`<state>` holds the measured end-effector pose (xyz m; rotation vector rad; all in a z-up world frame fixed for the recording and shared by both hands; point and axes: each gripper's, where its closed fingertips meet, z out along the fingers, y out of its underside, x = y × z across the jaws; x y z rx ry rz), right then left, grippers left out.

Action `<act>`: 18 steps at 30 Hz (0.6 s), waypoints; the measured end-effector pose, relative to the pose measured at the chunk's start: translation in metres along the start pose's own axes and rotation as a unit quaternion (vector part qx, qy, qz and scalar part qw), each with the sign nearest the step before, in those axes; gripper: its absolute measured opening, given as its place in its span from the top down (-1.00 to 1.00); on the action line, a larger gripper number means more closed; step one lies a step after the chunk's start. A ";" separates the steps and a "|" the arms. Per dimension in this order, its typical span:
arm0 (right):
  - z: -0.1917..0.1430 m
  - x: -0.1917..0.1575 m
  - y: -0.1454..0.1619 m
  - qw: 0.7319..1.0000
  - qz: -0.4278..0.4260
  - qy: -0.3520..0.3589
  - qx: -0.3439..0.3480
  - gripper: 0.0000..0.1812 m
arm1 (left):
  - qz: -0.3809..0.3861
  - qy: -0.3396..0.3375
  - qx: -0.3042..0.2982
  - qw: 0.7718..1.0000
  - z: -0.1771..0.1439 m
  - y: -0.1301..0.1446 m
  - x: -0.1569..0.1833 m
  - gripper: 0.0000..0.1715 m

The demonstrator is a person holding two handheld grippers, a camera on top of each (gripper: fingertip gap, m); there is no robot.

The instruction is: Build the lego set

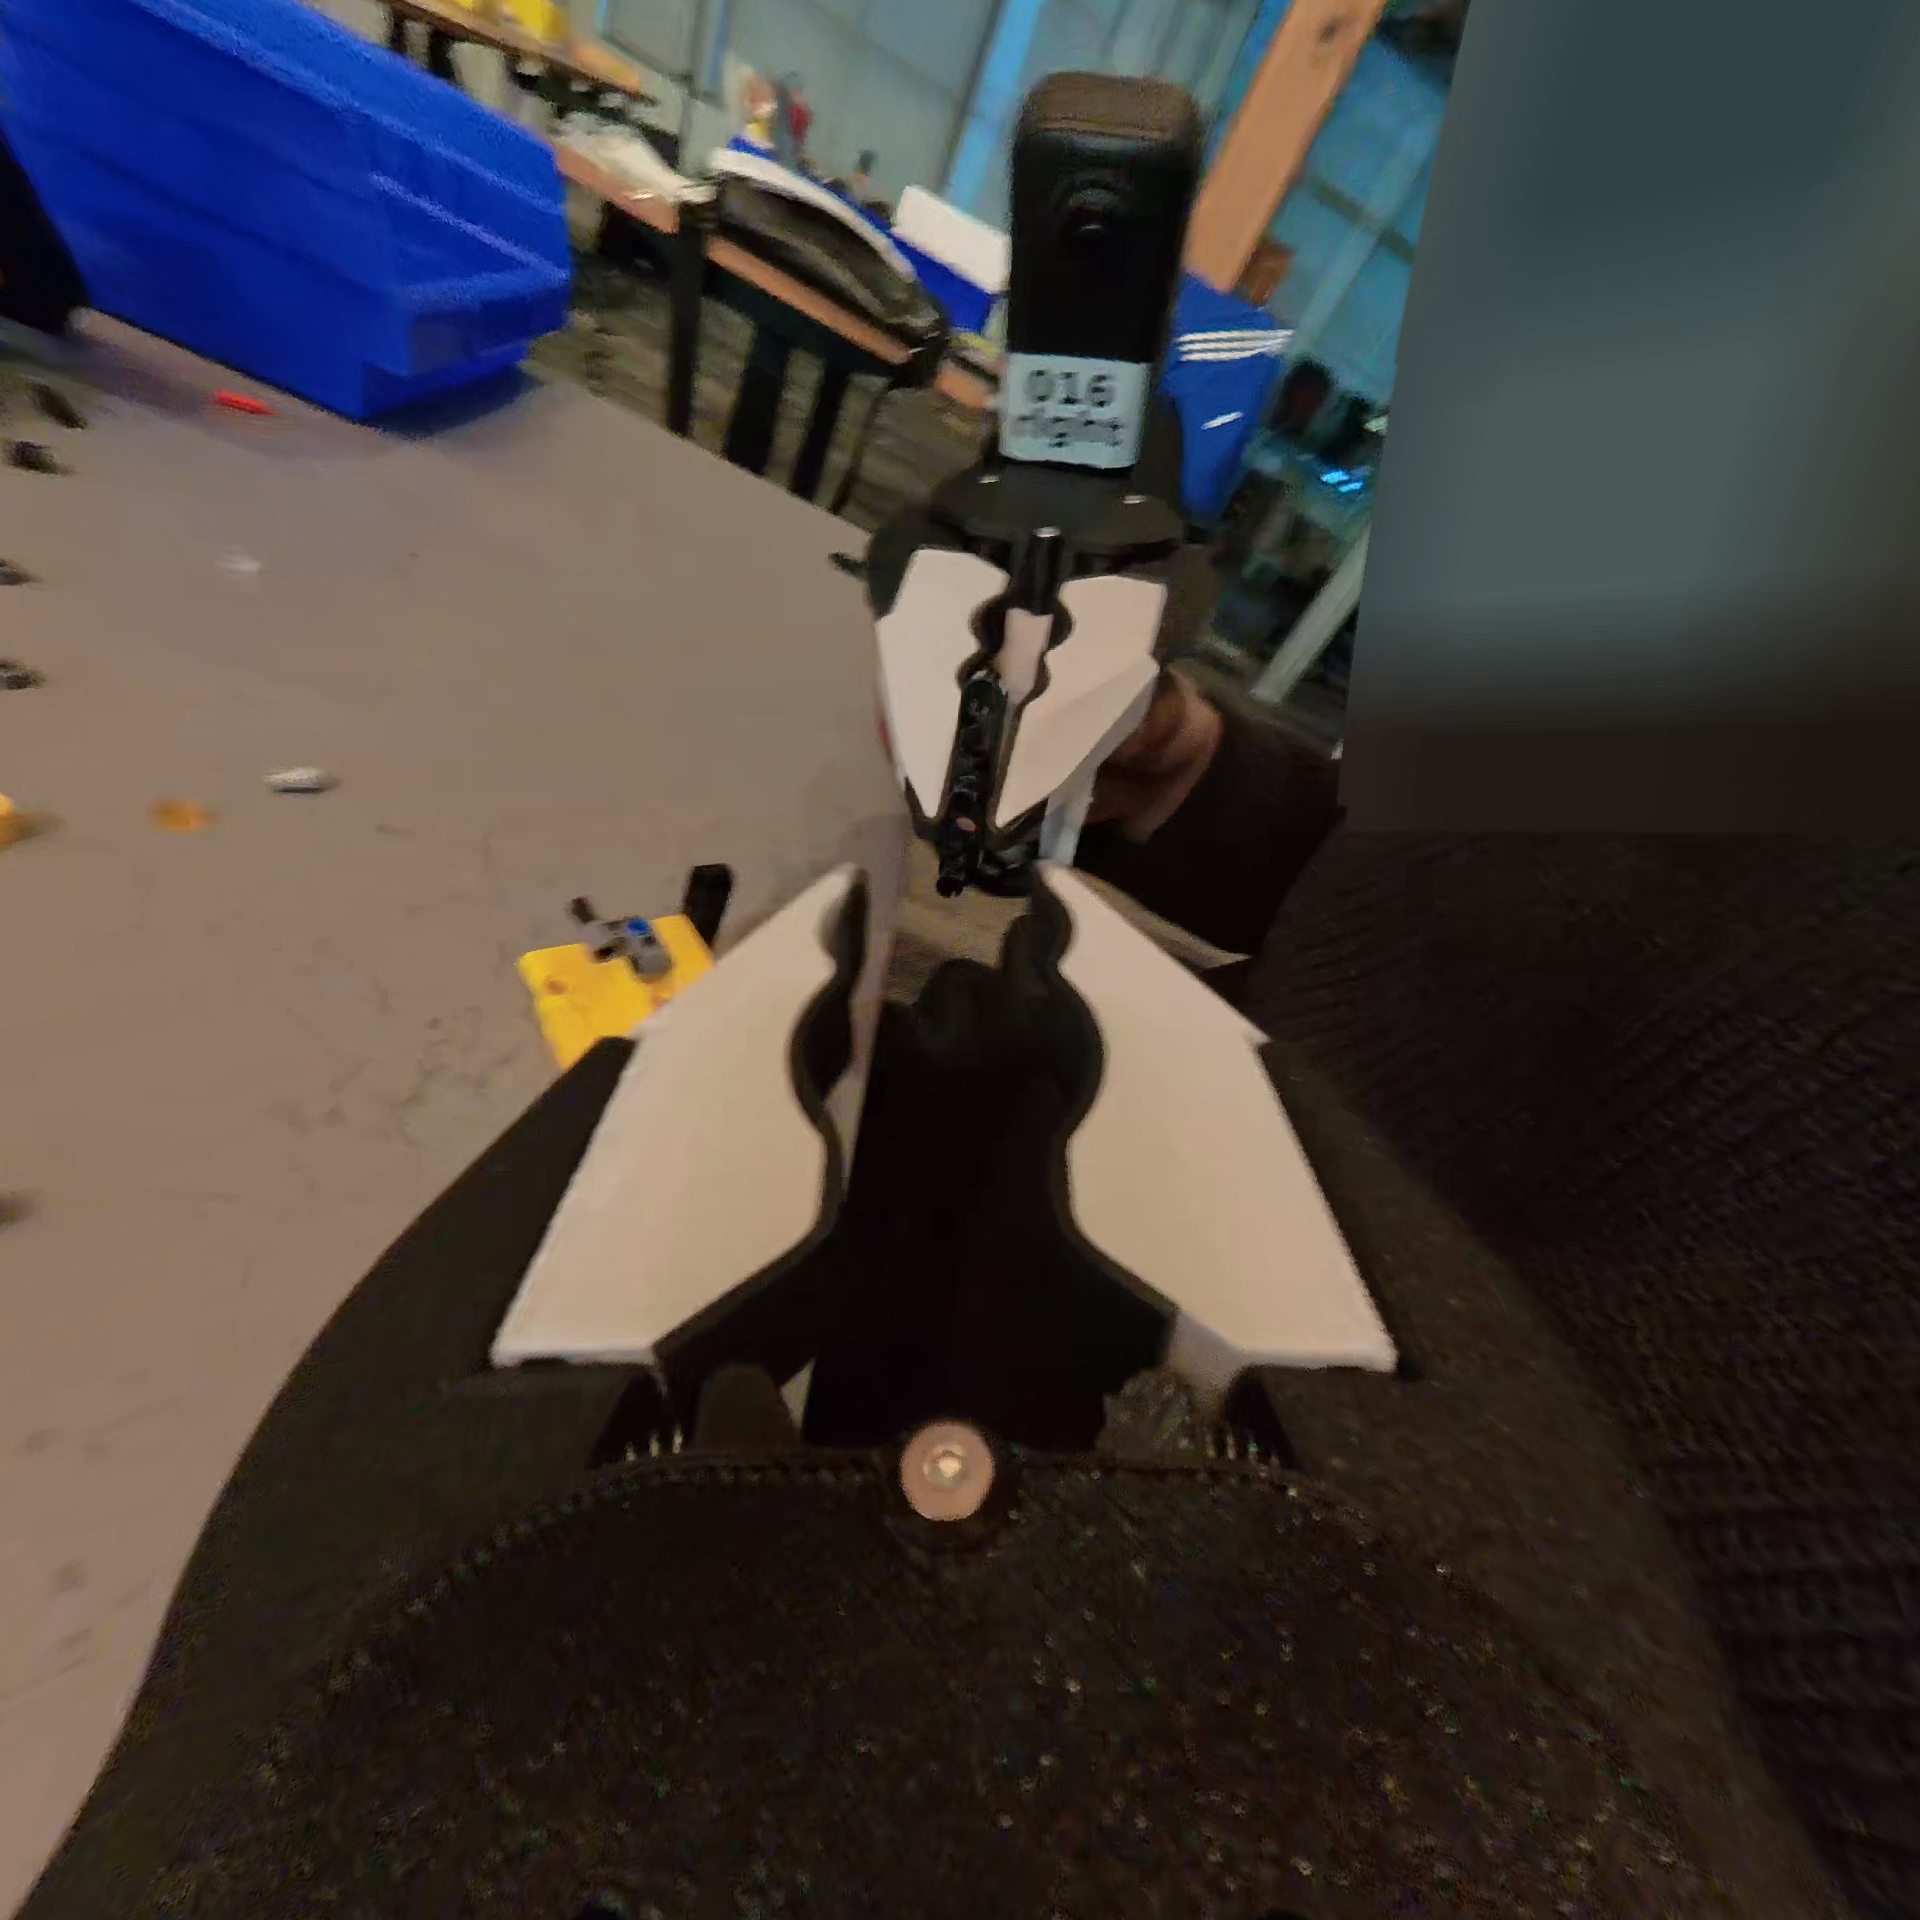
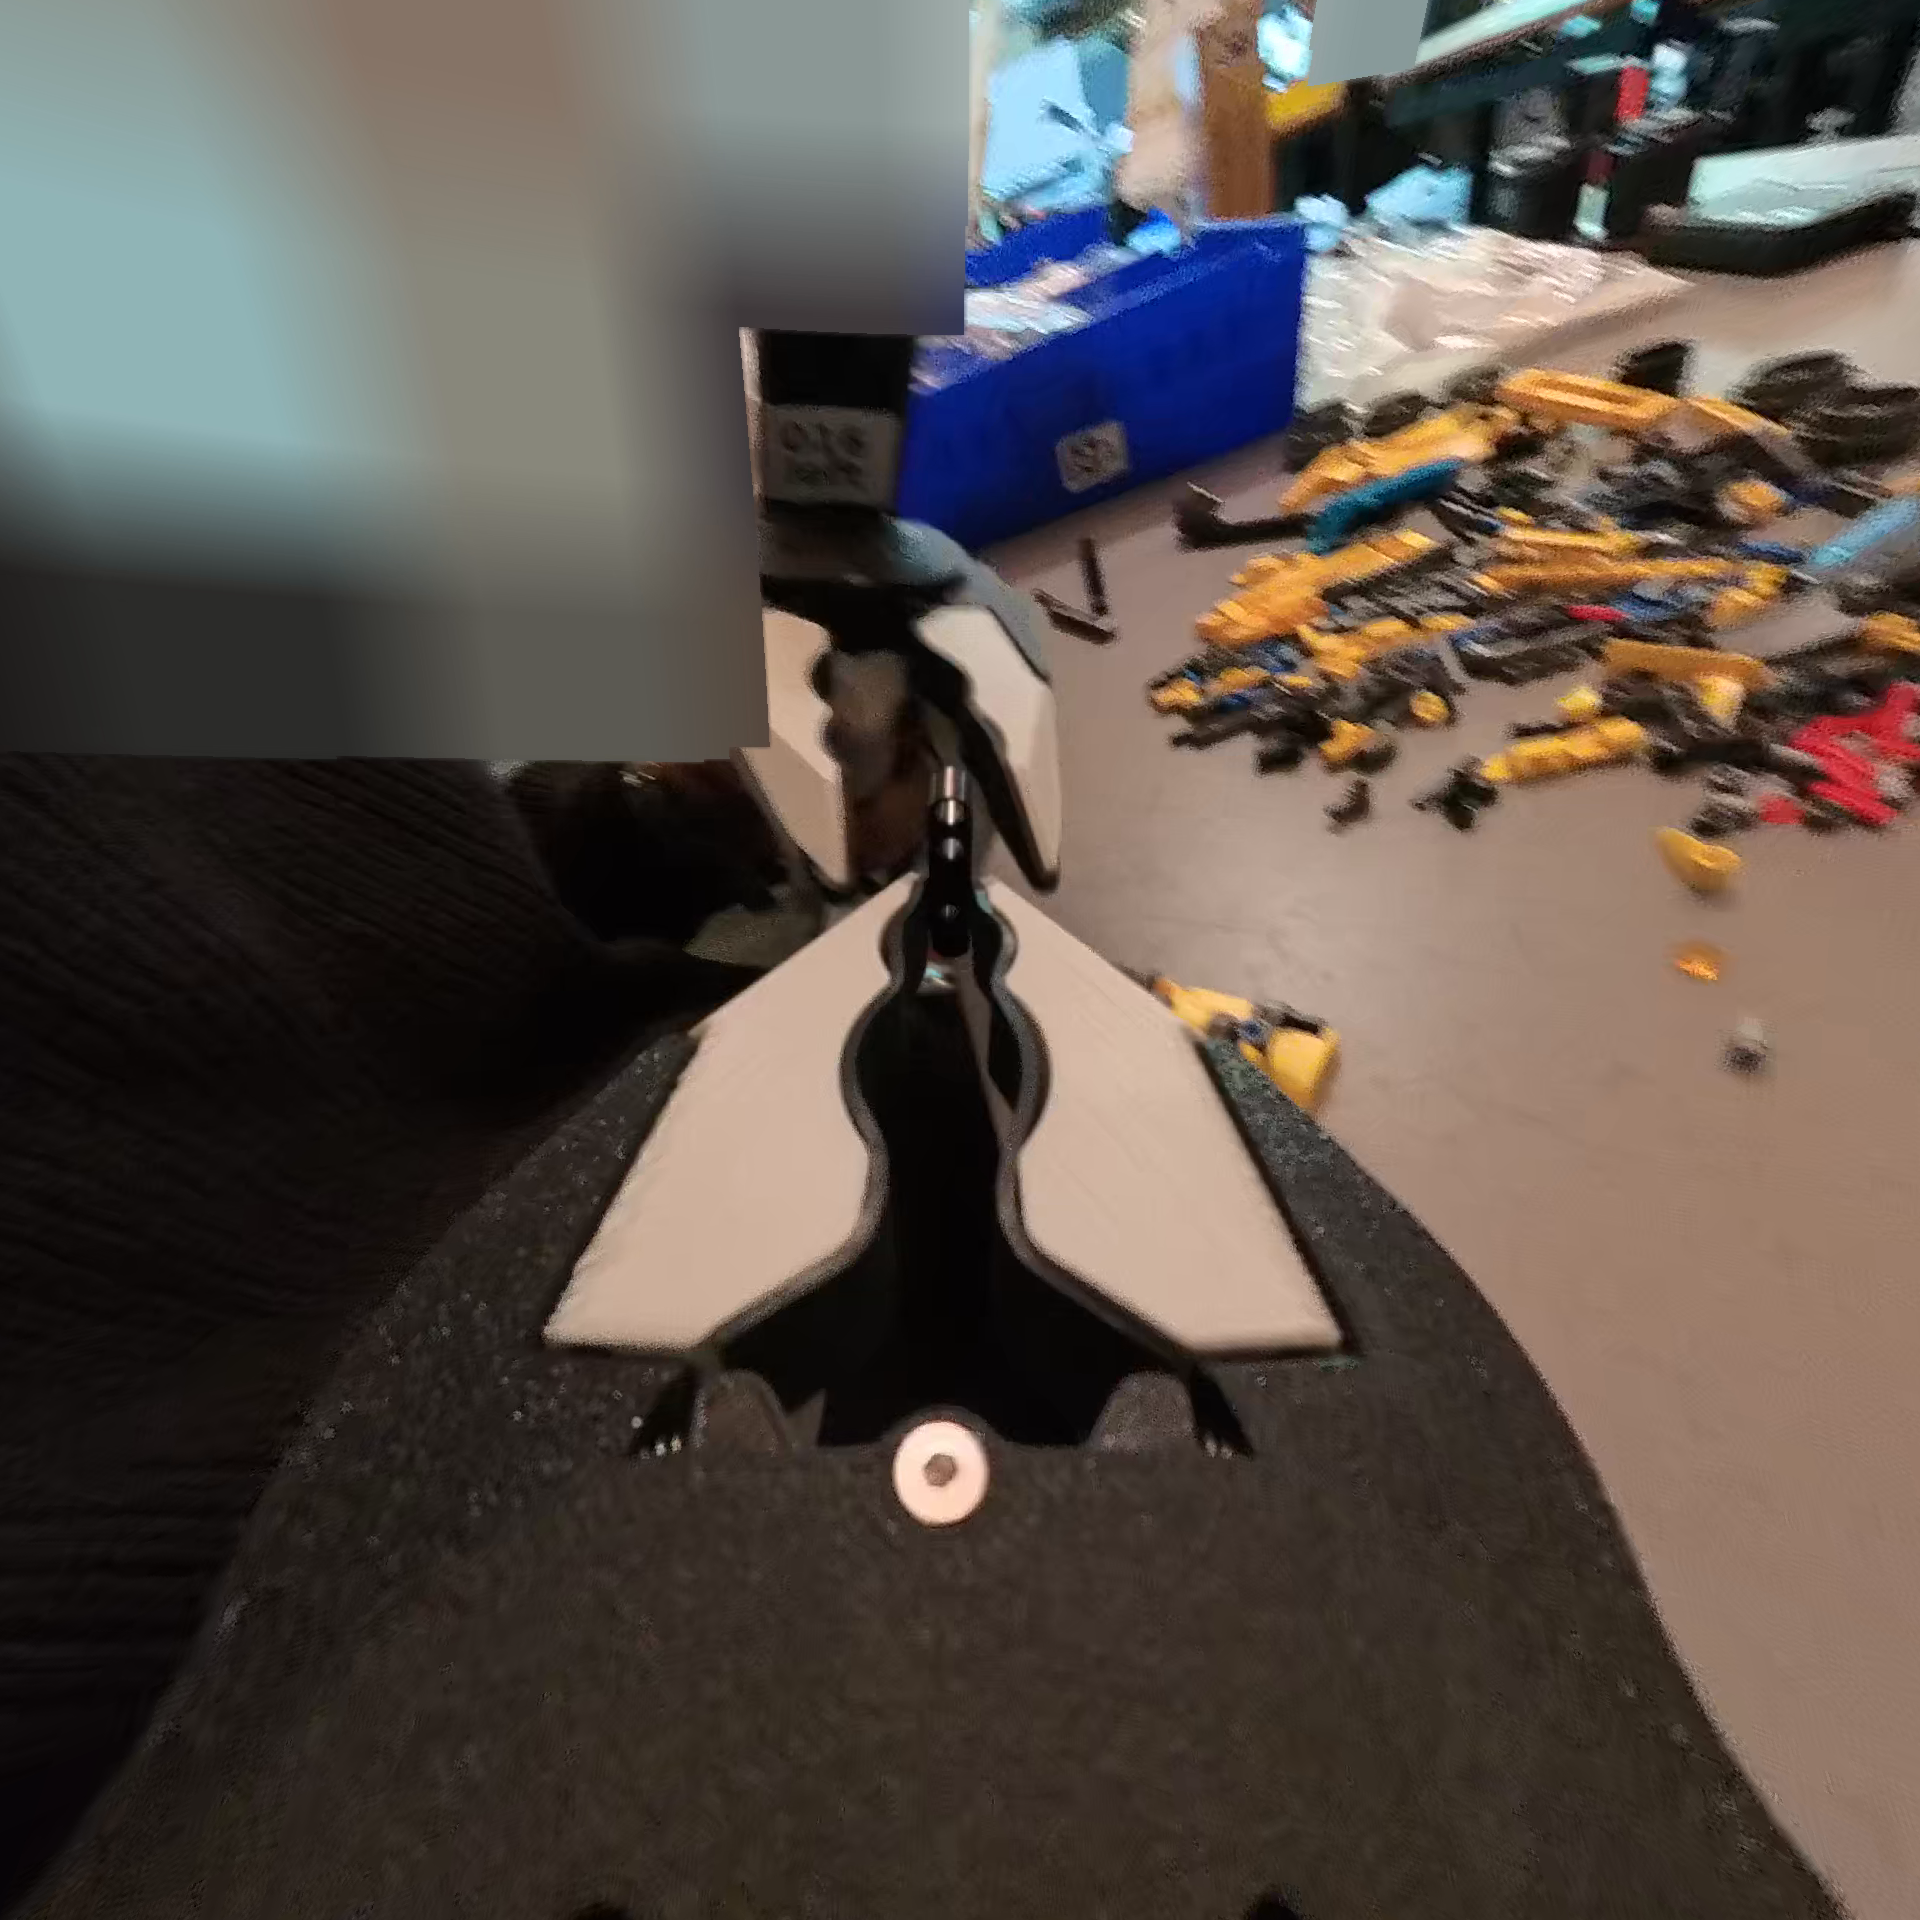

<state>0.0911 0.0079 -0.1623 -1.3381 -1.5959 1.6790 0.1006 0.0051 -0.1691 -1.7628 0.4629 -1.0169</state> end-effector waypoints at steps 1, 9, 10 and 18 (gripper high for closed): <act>-0.003 0.008 0.005 0.999 -0.001 0.031 -0.015 0.94 | 0.007 -0.024 -0.011 1.000 -0.002 0.001 -0.005 0.52; -0.007 0.032 0.053 0.975 -0.036 0.190 -0.108 0.94 | 0.082 -0.210 -0.161 0.961 -0.014 0.041 -0.057 0.14; -0.005 0.034 0.057 0.974 -0.028 0.198 -0.105 0.94 | 0.077 -0.212 -0.166 0.960 -0.012 0.045 -0.059 0.15; -0.001 0.042 0.055 0.970 0.027 0.234 -0.065 0.94 | 0.062 -0.210 -0.215 0.952 0.003 0.058 -0.058 0.31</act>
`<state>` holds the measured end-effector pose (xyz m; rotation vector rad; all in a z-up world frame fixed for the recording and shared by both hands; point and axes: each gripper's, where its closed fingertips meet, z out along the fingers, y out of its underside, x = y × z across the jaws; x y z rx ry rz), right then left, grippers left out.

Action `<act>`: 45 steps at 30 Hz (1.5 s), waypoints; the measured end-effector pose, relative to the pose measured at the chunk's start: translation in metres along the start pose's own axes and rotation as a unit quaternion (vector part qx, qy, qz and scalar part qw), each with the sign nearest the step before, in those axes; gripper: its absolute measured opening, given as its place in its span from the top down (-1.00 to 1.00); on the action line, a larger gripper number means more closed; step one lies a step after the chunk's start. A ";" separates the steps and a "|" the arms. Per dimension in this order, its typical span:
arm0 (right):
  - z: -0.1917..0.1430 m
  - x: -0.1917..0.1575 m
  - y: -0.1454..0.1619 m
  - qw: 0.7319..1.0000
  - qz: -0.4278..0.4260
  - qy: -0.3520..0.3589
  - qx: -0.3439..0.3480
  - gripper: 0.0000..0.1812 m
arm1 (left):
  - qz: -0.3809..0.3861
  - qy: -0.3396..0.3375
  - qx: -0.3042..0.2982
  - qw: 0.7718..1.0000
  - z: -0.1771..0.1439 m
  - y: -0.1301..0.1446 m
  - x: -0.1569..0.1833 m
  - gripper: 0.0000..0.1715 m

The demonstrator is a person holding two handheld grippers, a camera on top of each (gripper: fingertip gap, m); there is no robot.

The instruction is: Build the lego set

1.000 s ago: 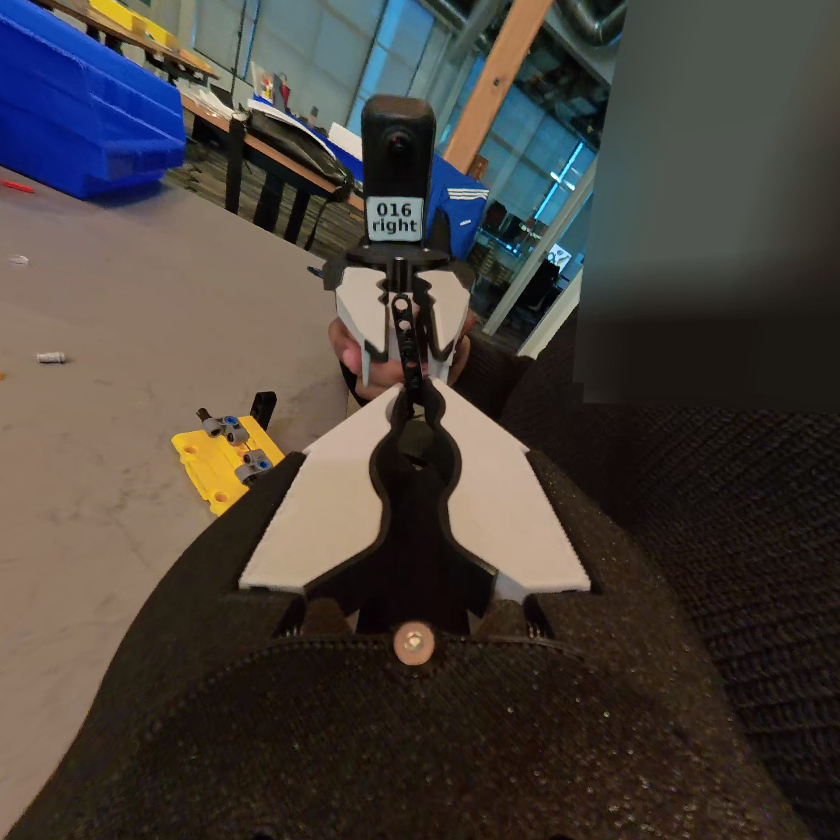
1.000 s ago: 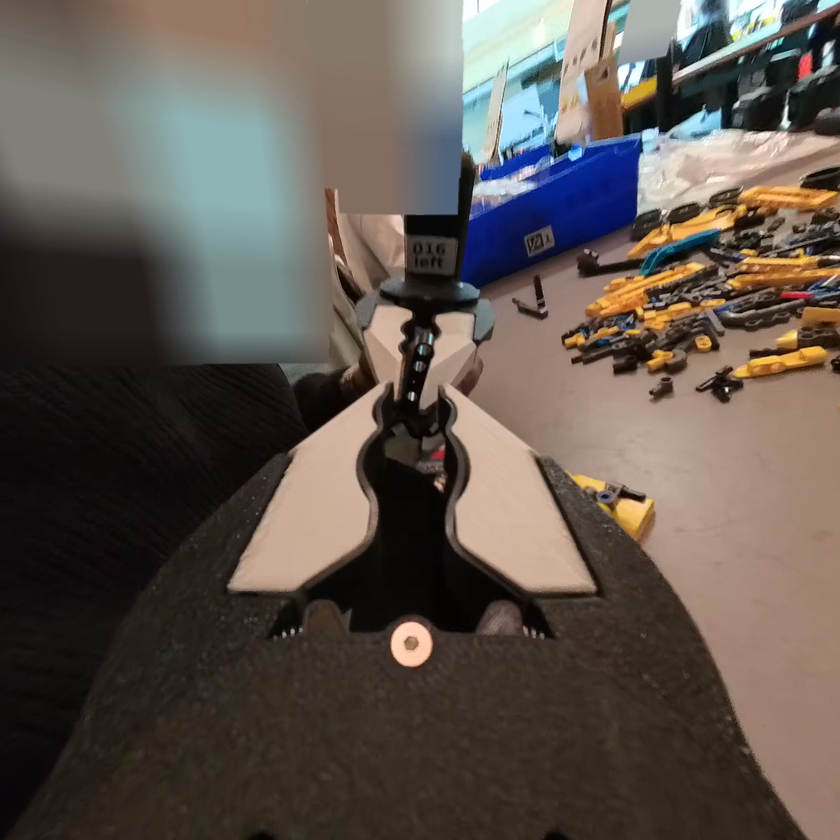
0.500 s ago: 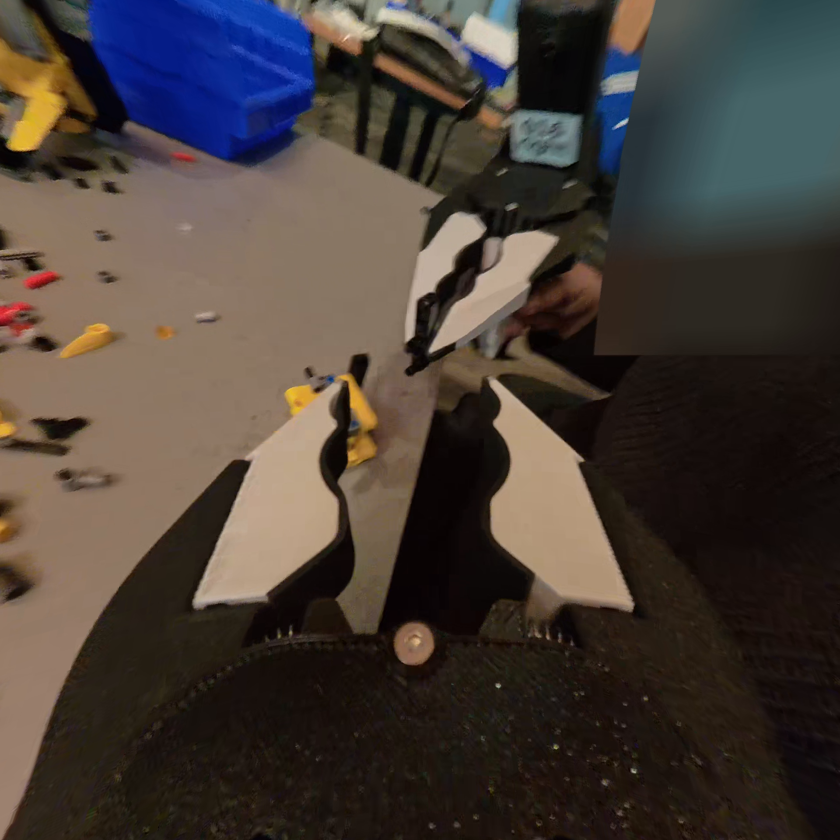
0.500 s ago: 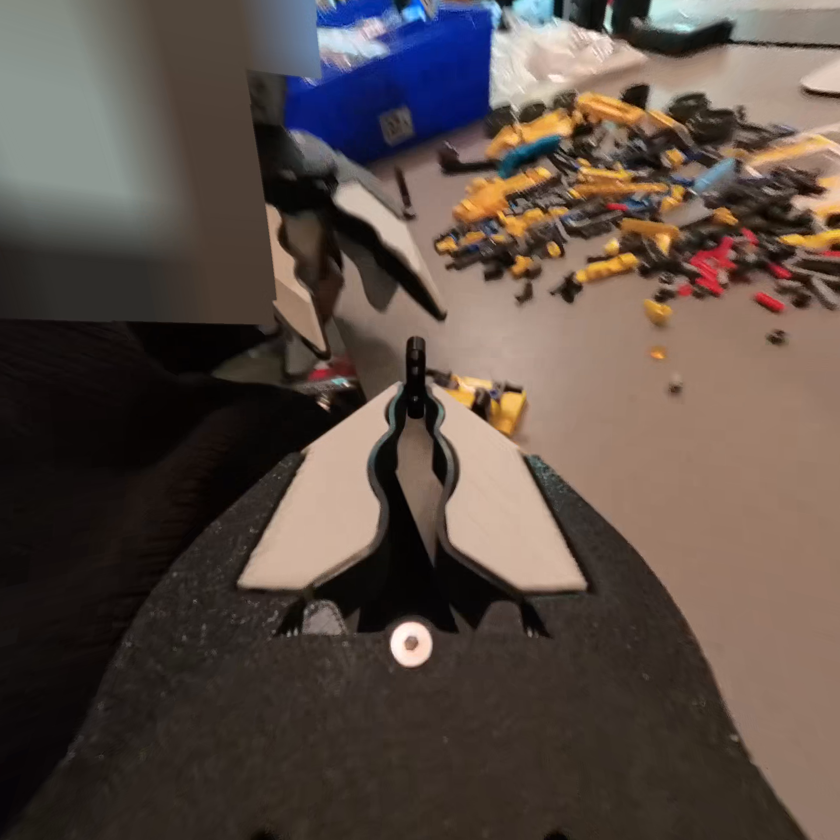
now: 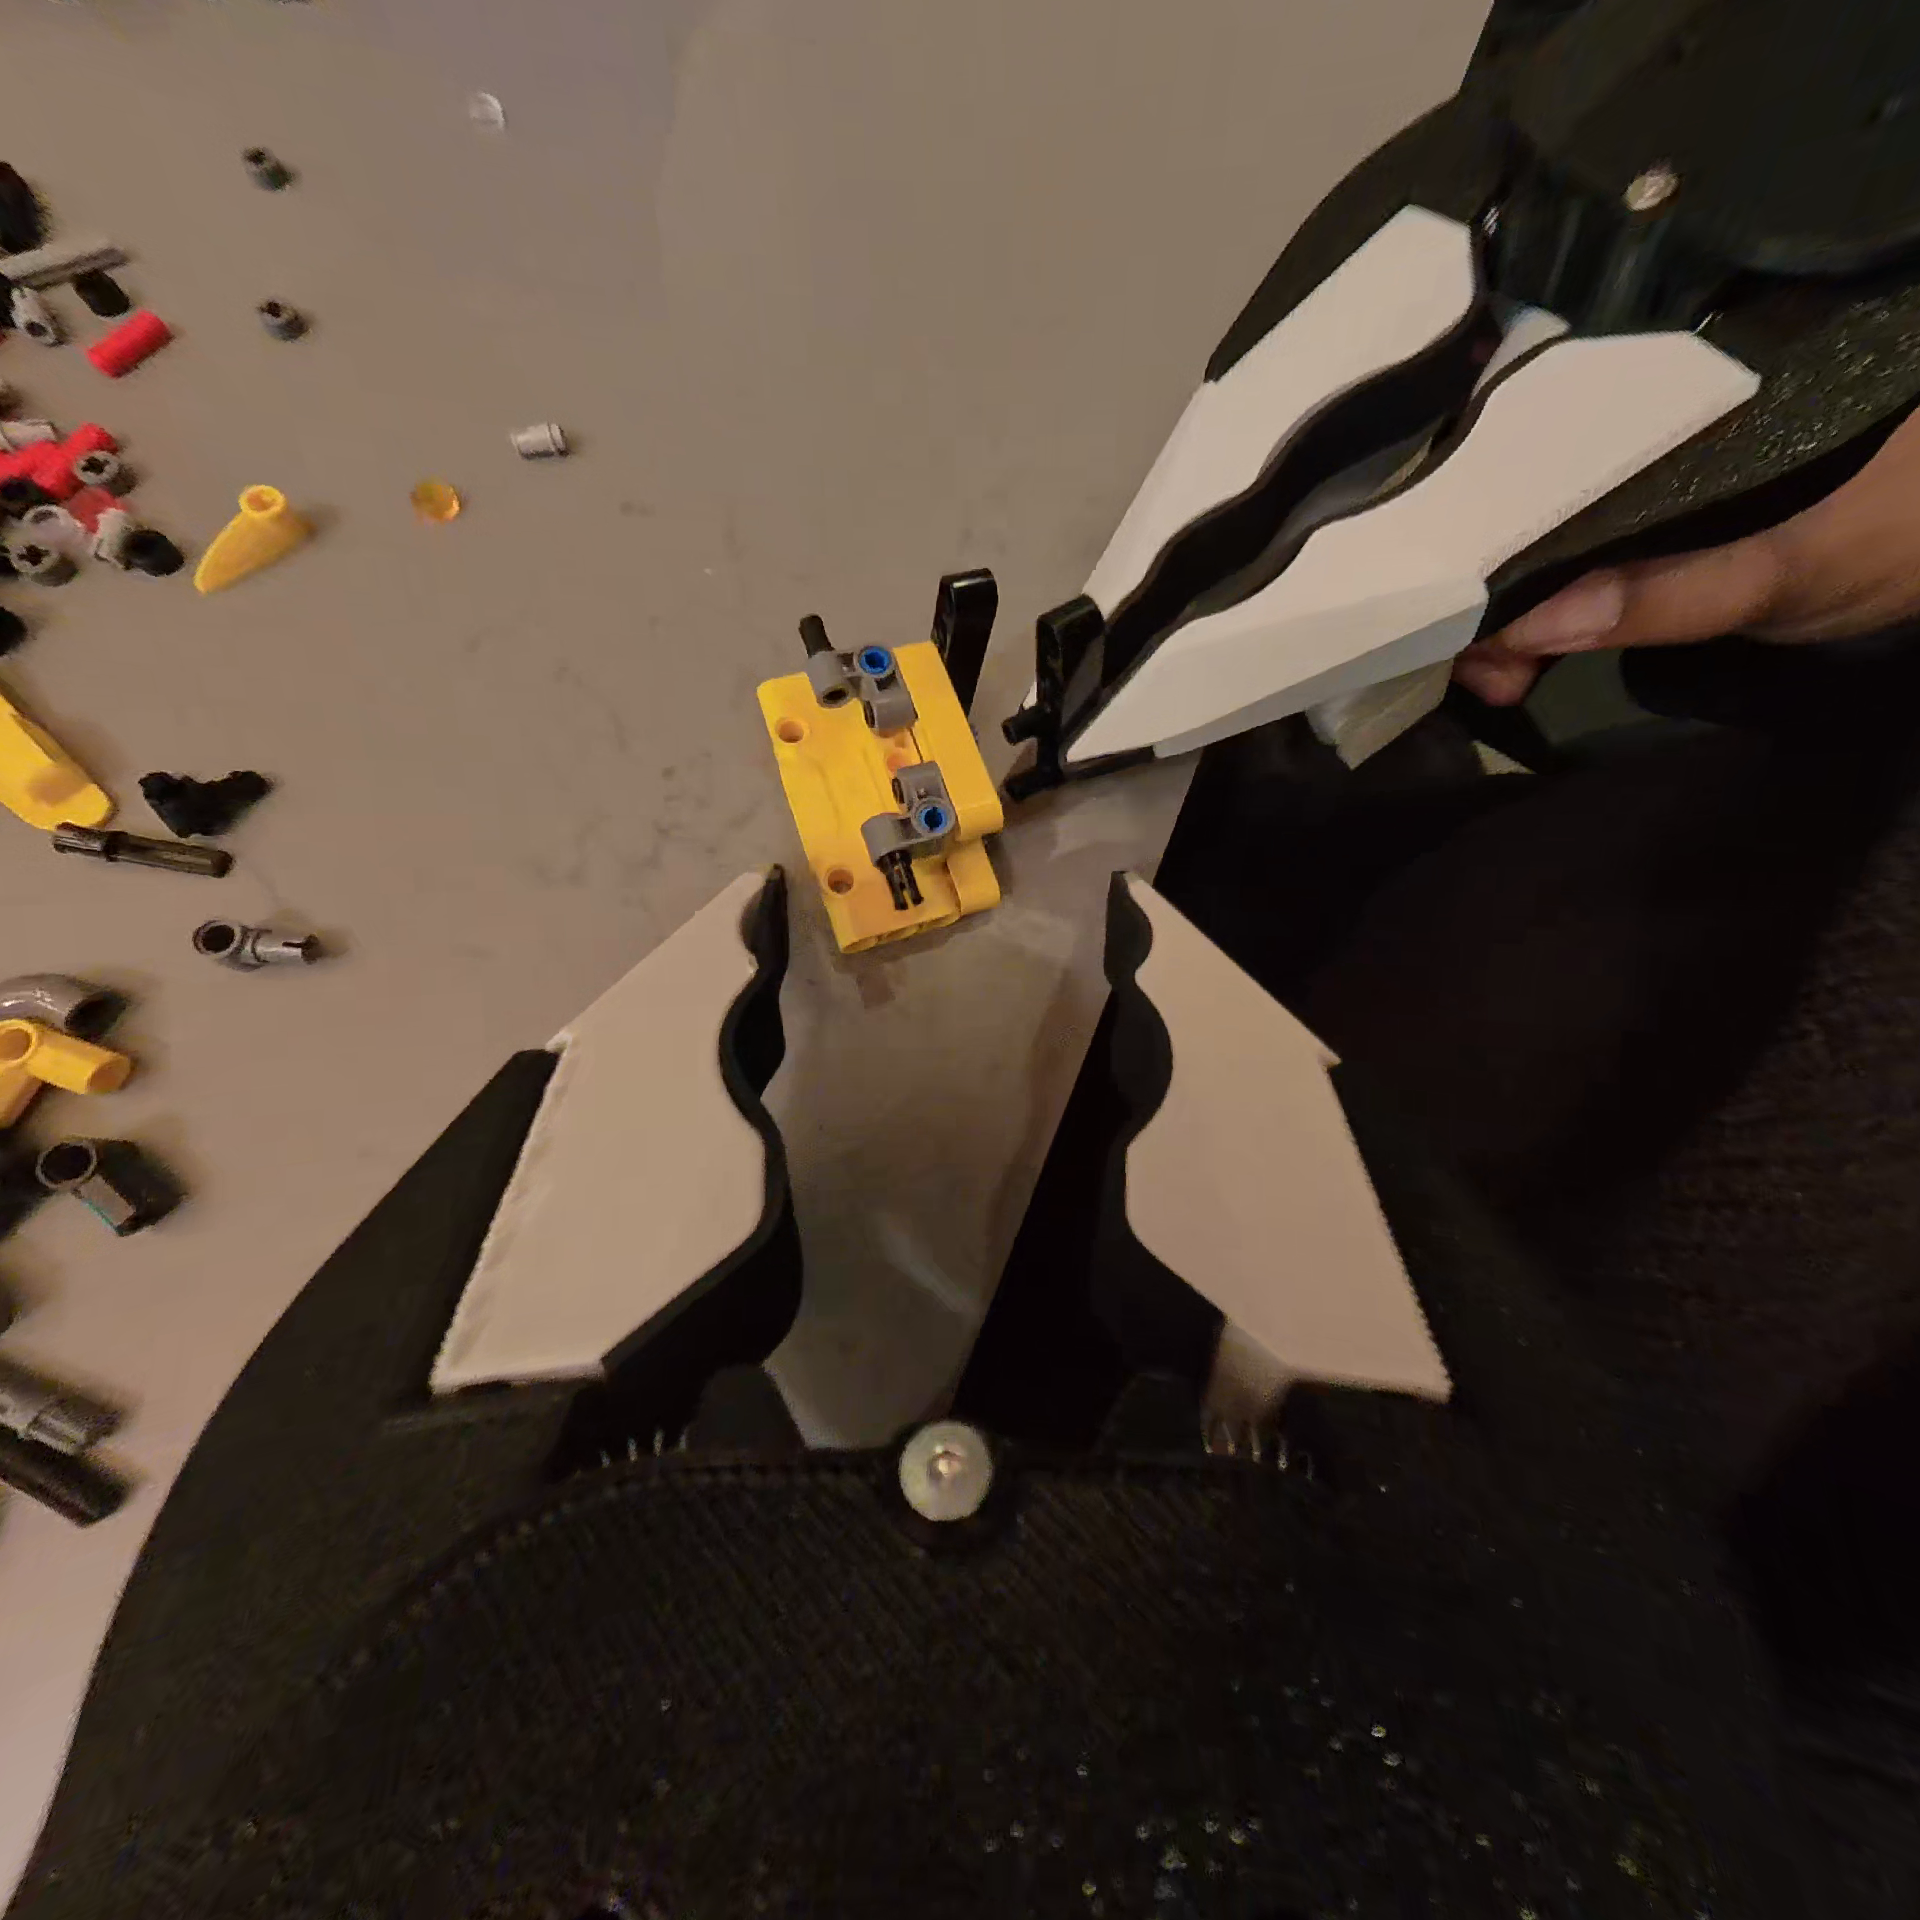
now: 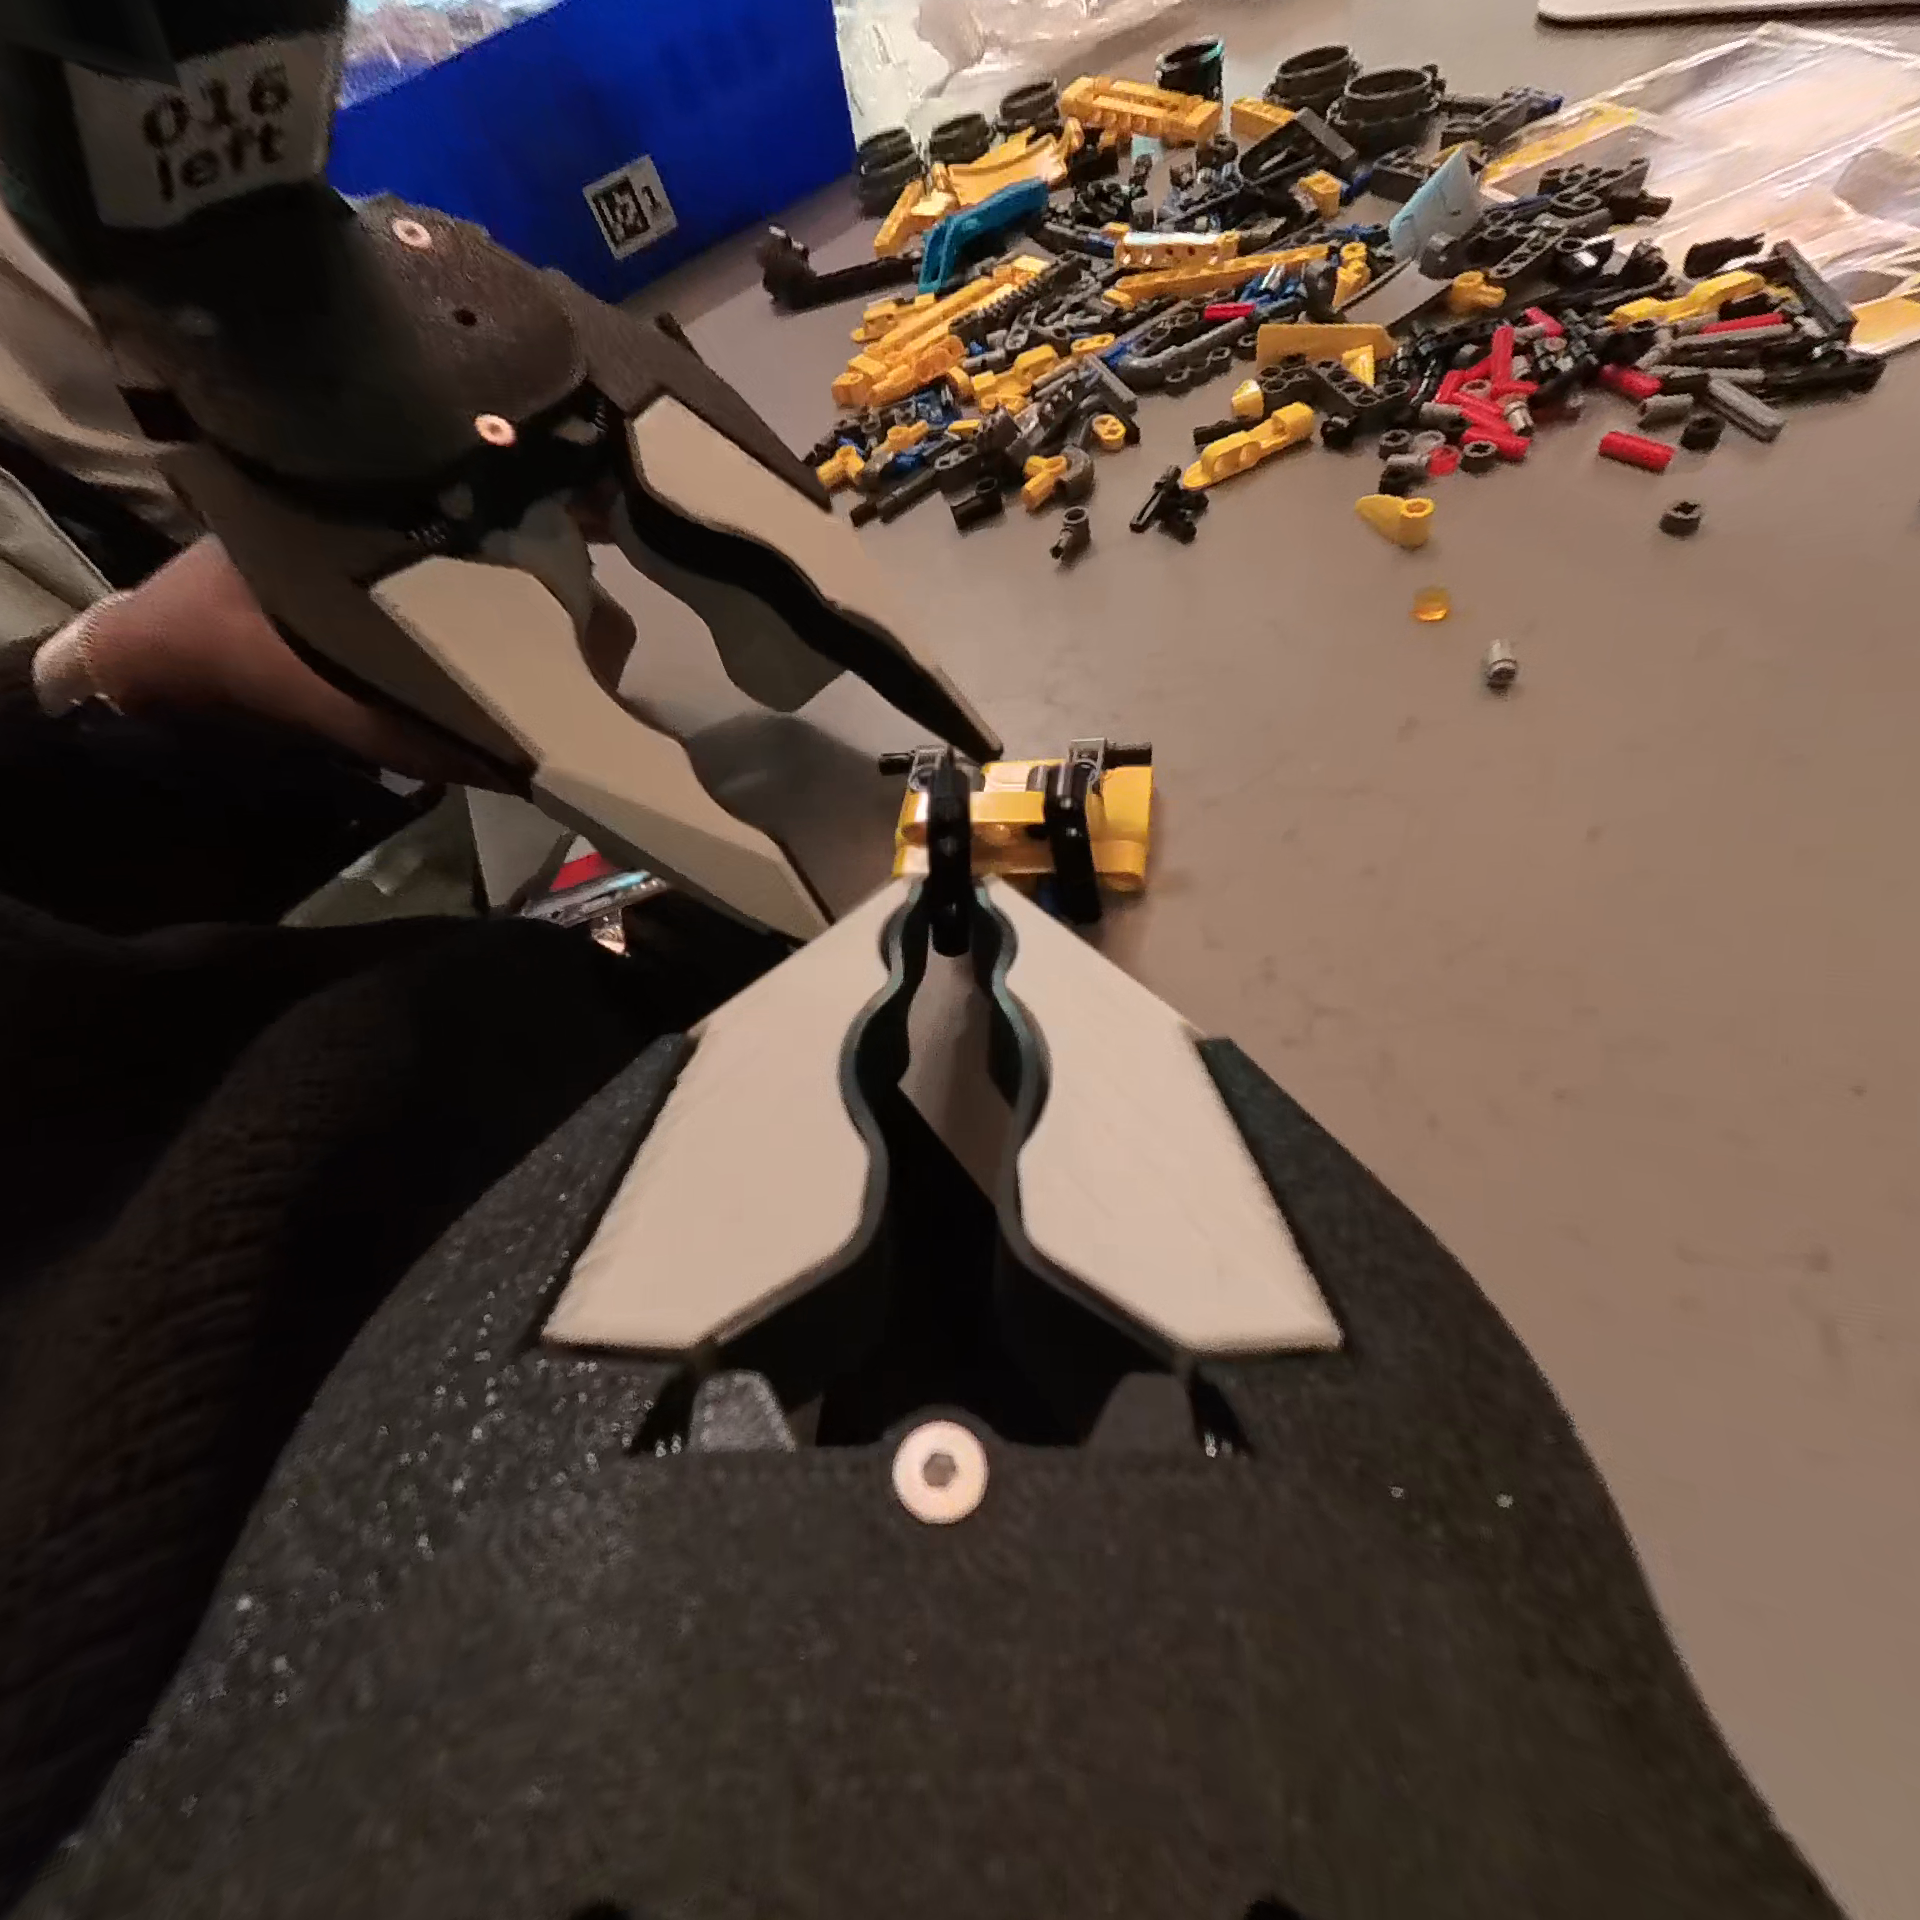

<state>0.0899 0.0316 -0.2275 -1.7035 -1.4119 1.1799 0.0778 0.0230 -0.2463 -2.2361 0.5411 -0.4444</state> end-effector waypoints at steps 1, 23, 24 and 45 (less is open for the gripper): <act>0.000 0.001 0.002 1.000 -0.004 0.004 -0.010 0.93 | 0.004 -0.003 -0.001 1.000 0.000 0.000 0.000 0.32; 0.000 0.002 0.015 0.989 -0.060 -0.008 -0.136 0.93 | 0.013 -0.009 0.001 1.000 0.002 -0.002 -0.001 0.50; 0.000 0.002 0.015 0.989 -0.060 -0.011 -0.136 0.93 | 0.015 -0.012 -0.001 1.000 0.002 -0.003 -0.002 0.53; 0.004 0.005 0.013 0.977 -0.121 -0.026 -0.172 0.93 | 0.025 -0.020 -0.003 0.999 0.004 -0.002 -0.003 0.58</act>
